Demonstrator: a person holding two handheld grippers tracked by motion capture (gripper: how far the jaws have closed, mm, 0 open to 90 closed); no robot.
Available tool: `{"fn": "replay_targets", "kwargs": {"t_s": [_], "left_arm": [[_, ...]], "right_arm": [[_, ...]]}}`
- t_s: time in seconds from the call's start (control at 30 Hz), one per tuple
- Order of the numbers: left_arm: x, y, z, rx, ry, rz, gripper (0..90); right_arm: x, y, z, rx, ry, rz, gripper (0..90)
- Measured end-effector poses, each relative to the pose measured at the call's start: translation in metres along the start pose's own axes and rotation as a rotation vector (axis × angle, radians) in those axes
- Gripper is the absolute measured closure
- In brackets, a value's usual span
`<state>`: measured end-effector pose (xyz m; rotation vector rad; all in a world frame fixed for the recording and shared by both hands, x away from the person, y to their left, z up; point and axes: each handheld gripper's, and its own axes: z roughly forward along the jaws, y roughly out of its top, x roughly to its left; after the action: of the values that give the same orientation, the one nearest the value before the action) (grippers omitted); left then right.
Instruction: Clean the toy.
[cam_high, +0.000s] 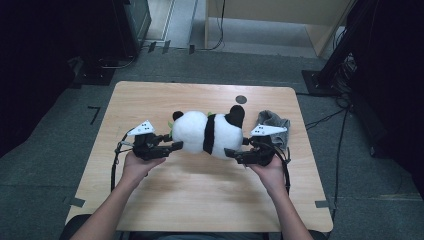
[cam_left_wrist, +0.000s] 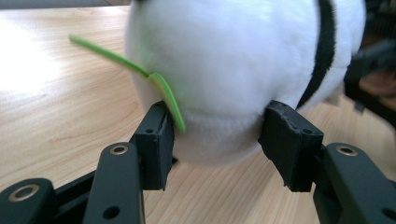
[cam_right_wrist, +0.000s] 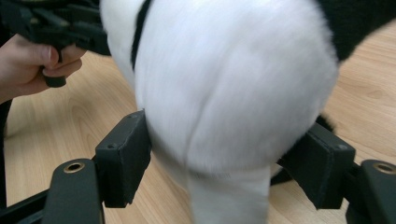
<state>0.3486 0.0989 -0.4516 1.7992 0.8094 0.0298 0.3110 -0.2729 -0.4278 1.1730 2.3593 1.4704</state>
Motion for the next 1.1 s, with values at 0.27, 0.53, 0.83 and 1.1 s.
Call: {"fn": "replay_targets", "kwargs": {"t_s": [0.27, 0.53, 0.83, 1.1], "left_arm": [[-0.001, -0.003, 0.006, 0.065, 0.0, 0.016, 43.4], [-0.001, -0.003, -0.003, 0.063, 0.012, 0.022, 43.0], [-0.001, -0.011, -0.008, 0.1, 0.022, 0.005, 42.4], [0.001, -0.017, -0.009, 0.114, 0.049, -0.008, 40.2]], "right_arm": [[-0.003, -0.003, 0.006, 0.026, -0.005, 0.014, 27.7], [-0.007, -0.005, 0.016, 0.061, 0.043, 0.076, 24.1], [-0.007, -0.001, 0.02, 0.085, 0.061, 0.097, 22.3], [-0.006, 0.005, 0.025, 0.076, 0.052, 0.102, 21.1]]}}
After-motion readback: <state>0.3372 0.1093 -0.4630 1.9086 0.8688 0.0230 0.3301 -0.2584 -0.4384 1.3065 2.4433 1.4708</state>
